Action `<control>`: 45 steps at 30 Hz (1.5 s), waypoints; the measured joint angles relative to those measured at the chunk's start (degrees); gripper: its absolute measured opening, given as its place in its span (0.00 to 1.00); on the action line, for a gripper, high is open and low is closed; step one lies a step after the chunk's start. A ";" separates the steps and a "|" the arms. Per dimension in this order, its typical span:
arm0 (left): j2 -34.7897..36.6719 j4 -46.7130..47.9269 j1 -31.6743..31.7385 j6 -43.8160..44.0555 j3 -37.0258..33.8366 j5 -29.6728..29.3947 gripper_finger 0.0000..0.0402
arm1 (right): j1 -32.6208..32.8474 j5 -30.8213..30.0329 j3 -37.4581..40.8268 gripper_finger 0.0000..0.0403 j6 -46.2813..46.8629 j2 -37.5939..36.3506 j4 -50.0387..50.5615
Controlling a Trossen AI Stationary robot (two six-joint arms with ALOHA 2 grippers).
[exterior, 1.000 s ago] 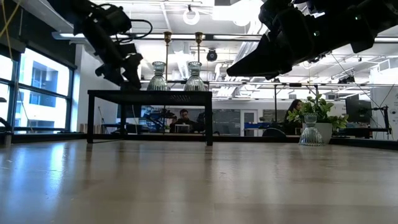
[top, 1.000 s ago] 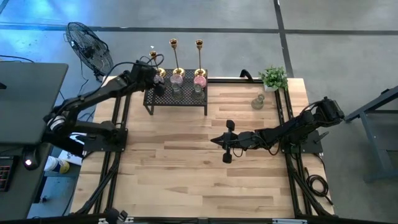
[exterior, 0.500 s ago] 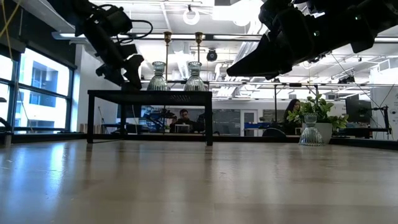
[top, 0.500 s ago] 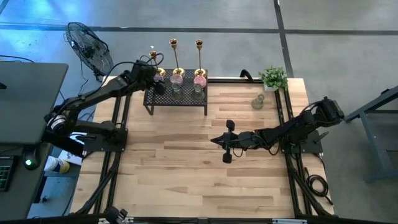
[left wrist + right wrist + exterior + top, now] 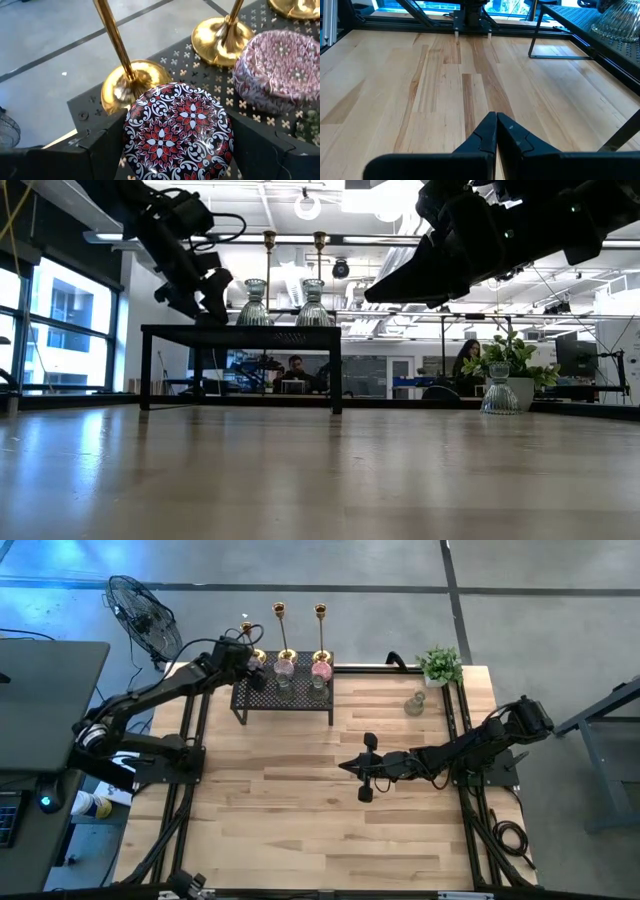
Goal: Pick & Place candle stick holders
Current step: Put the red patterned scented candle on the shelf, then put the green glass candle holder on the shelf
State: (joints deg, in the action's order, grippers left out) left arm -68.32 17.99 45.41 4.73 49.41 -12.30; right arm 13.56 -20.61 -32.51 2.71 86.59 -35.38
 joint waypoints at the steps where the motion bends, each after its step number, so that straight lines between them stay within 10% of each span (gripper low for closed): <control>1: -0.32 -0.69 -0.02 -0.02 0.00 0.00 0.76 | 0.00 -0.01 0.00 0.00 0.01 0.00 -0.01; 28: -1.16 0.76 -0.02 -0.25 0.09 2.66 0.76 | -0.01 0.43 0.00 0.01 0.03 0.00 -0.02; 45: 1.81 2.13 -0.03 -1.94 -0.09 3.91 0.99 | -0.01 0.62 0.00 0.00 0.03 0.00 -0.02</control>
State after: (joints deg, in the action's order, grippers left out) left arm -66.50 20.12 45.37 2.79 49.32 -8.39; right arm 13.54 -19.99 -32.51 2.74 86.59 -35.40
